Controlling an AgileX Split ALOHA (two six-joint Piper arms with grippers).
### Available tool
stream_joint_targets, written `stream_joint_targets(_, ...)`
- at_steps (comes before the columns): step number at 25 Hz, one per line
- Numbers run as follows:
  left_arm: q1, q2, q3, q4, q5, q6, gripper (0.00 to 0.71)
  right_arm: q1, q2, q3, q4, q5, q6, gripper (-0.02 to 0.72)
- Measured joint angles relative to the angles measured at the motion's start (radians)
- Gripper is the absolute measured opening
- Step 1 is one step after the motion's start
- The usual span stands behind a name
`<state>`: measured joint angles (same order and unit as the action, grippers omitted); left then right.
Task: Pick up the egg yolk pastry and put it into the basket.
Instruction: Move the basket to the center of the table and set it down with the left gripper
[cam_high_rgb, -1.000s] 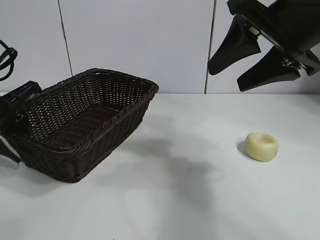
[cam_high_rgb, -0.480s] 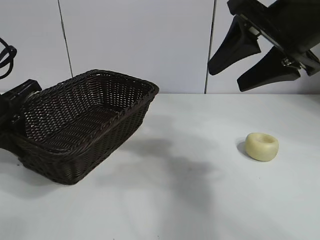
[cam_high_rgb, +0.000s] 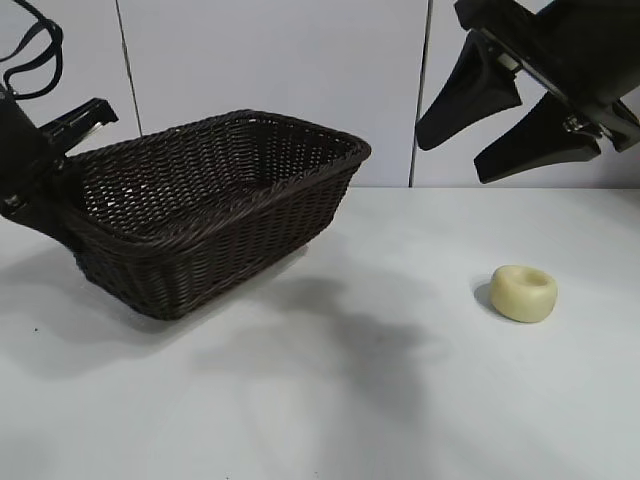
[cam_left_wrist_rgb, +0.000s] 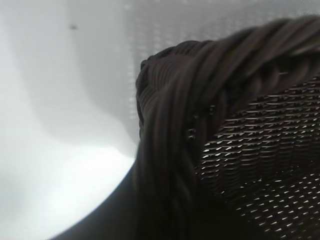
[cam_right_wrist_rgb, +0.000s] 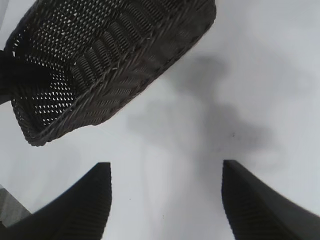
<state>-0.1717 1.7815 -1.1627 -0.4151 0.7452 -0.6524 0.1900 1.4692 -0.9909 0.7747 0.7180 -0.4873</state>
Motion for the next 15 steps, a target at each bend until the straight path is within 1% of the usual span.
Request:
stream_joint_targets(4,0.026,0.001,-0.029,-0.019,0.059,0.074,0.099,0.0,0.0,0.0,-0.001,0.0,0.0,0.462)
stream_joint_targets(9,0.09,0.002,-0.031,-0.03,0.109,0.247,0.099,0.0,0.0,0.0,-0.001,0.0,0.0,0.462)
stream_joint_targets(12,0.097,0.005,-0.038,-0.032,0.133,0.375,0.099,0.0,0.0,0.0,-0.001,0.0,0.0,0.462)
stream_joint_targets(15,0.097,0.033,-0.069,-0.041,0.187,0.486,0.099,0.0,0.0,0.0,-0.001,0.0,0.0,0.462)
